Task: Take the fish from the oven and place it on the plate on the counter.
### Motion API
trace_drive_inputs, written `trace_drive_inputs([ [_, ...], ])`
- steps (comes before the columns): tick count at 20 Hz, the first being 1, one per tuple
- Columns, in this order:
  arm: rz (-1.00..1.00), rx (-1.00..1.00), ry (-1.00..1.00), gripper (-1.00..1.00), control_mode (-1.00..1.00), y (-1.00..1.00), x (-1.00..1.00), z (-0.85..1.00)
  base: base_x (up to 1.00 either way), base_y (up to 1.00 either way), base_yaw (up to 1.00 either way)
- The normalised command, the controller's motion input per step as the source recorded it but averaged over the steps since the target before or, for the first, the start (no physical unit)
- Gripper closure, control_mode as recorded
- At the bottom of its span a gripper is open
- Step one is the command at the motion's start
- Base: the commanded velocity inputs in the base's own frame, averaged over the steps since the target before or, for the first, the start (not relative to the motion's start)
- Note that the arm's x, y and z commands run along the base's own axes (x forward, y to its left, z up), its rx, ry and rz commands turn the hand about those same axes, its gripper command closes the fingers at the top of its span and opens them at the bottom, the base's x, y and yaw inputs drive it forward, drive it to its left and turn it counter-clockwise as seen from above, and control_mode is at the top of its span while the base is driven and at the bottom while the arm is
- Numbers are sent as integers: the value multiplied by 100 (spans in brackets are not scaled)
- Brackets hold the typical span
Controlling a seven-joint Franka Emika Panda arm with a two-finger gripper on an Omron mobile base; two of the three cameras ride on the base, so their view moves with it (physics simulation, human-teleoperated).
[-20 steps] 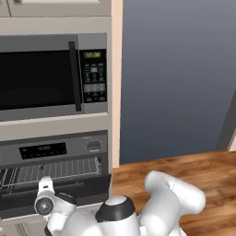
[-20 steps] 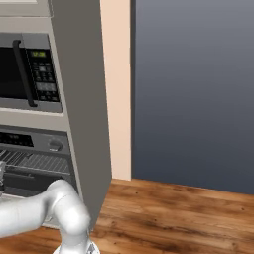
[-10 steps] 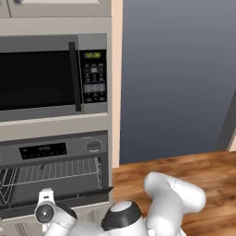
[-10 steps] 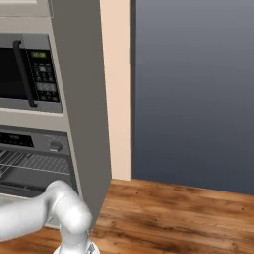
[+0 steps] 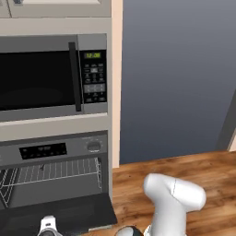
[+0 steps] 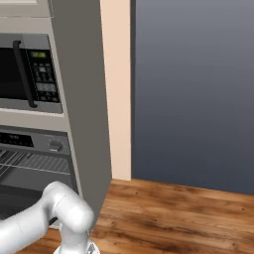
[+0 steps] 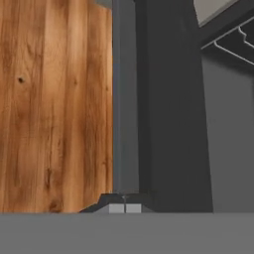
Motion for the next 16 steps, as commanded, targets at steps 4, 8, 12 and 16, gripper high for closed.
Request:
trace_drive_inputs([
  [4,3,-4,7,100,-100,0,-41,-80,0,0,0],
  [8,0,0,0,100,-100,0,-12,-2,0,0,0],
  [12,0,0,-1,-100,-100,19,-13,0,0,0,0],
  [16,0,0,0,-100,-100,6,-26,8,0,0,0],
])
